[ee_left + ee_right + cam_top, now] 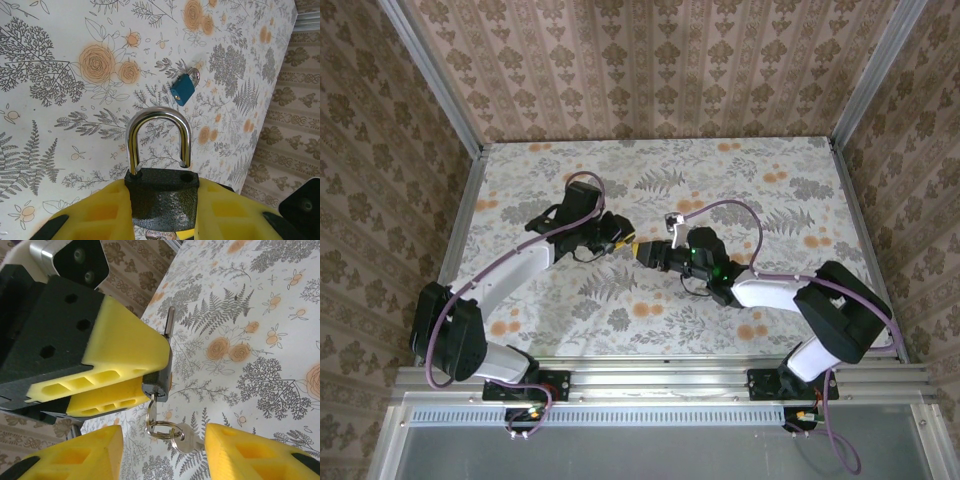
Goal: Unlock with the key
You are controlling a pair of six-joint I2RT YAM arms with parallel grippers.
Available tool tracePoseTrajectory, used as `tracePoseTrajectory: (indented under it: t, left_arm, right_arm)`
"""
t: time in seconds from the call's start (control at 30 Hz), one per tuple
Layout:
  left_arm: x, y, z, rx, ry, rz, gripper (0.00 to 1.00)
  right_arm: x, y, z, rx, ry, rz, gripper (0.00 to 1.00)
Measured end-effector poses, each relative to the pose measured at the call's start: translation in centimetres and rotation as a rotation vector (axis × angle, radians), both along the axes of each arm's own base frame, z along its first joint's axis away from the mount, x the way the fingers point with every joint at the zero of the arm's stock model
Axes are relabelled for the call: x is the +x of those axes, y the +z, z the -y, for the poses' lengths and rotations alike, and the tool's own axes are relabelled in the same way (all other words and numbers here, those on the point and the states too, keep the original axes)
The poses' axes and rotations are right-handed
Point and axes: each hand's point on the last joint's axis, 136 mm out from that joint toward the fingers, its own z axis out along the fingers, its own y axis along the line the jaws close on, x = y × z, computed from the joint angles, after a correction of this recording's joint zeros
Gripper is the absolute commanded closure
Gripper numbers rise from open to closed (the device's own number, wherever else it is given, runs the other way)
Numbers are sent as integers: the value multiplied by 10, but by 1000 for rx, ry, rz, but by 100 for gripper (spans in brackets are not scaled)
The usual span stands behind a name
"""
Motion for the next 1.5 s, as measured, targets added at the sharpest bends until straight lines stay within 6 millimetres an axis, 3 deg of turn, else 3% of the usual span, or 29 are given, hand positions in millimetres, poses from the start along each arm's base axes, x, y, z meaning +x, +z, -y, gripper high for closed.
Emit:
tracePoseTrajectory:
  t: [0.4,0.67,0.77,0.87,0.93,1.1,1.27,1.5]
  left_arm:
    - [-5,-1,6,-12,-15,-21,77]
    - [-2,2,8,-33,2,-18,75]
    - [-1,3,8,-34,9,-16,70]
    - [0,2,7,-35,13,-19,58]
    - [-1,3,8,-40,8,-17,49]
    - [-1,11,3,-37,-2,15,40]
    - [1,22,-16,-10,8,66,40]
    - [4,37,-37,30,-62,183,40]
  right_arm:
    - [11,-2,-12,9,-10,5,62]
    - [15,-1,-15,28,-22,4,87]
    - [16,0,-14,28,-32,8,93]
    - [17,1,-13,28,-37,11,98]
    - [17,-1,-11,17,-46,5,99]
    - [16,-12,-2,-38,-64,-22,100]
    - [11,-7,7,-80,-50,-11,100]
    - [-12,12,12,-113,103,6,100]
